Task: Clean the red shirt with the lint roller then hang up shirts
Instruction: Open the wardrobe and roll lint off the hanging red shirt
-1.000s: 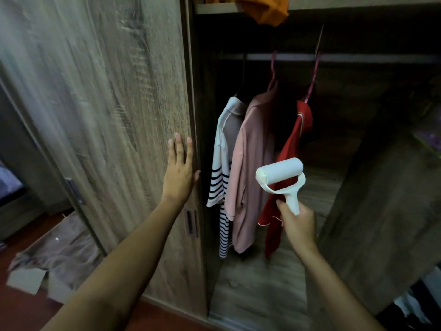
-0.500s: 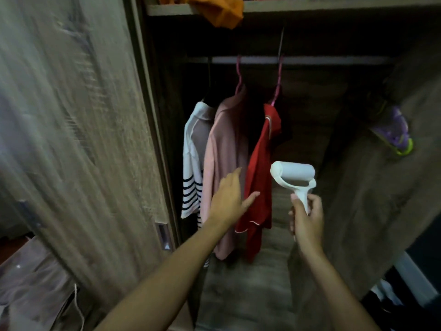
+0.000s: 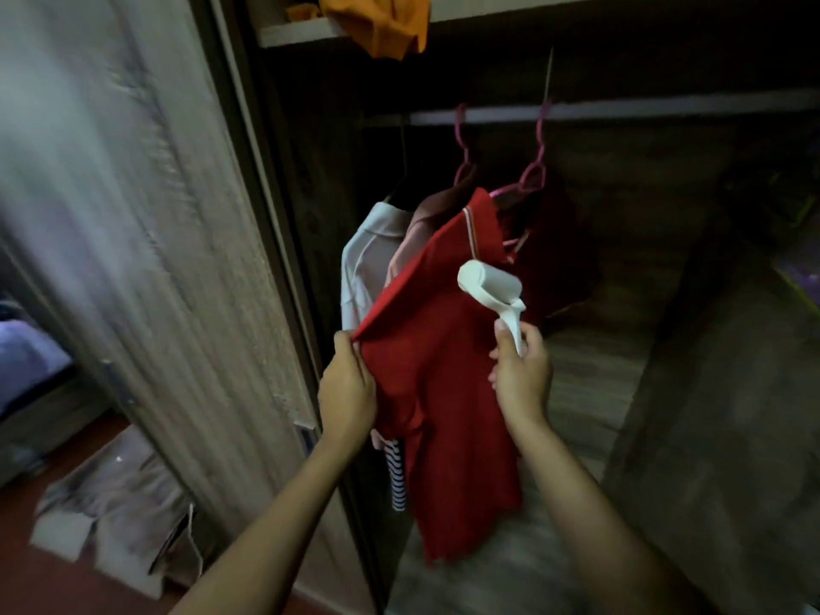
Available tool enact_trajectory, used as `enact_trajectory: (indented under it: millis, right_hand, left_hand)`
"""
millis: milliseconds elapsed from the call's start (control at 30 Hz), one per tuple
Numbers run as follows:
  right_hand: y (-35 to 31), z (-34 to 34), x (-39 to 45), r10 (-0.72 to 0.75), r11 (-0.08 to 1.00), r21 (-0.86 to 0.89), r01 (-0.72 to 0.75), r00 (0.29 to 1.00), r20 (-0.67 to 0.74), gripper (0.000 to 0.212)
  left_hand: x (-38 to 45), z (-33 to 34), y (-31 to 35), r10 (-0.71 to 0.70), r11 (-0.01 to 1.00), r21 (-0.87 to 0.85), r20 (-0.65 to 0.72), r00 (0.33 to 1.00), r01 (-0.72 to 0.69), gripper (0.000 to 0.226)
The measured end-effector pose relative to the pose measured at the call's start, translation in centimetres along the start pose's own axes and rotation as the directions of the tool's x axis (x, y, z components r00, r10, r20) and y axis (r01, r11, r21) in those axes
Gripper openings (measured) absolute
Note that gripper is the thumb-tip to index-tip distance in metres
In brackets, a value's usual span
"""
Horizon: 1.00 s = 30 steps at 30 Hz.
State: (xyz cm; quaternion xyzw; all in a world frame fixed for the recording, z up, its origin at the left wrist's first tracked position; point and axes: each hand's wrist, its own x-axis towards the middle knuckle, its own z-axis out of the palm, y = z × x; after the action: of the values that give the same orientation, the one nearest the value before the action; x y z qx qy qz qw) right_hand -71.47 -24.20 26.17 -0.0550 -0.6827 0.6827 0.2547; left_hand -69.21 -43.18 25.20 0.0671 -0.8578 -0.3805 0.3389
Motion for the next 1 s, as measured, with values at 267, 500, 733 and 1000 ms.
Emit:
enact_trajectory:
  millis: [267,500,733,1000]
  right_hand:
    - [5.7,5.2,-5.7,0.024,1.000,-0.006,-0.023,0.977,0.211,0.016]
    - [6.4,4.4,-7.2,0.017,0.999,0.037,-0.030,0.949,0.313,0.016]
    - [4.3,3.8,-0.6,-0.123,0.992,0.025,0.123,0.992,0.033,0.012]
    - [16.3,3.5,-6.6,0.130,0.934,-0.355,-0.035,0.960,0.247,0.025]
  left_hand:
    - [0.2,-3.2,0.7,0.045,0.998,0.040,-0.084,0.995,-0.042,0.018]
    - [0.5,-3.8,0.5,0.078,0.987,0.142,-0.037,0.996,-0.072,0.020]
    - [0.6,-4.9,0.5,0.139,0.960,0.227,0.113,0.984,-0.162,0.043]
    - [1.3,-4.6,-0.9,0.202,0.922,0.313,0.108,0.973,-0.226,0.049]
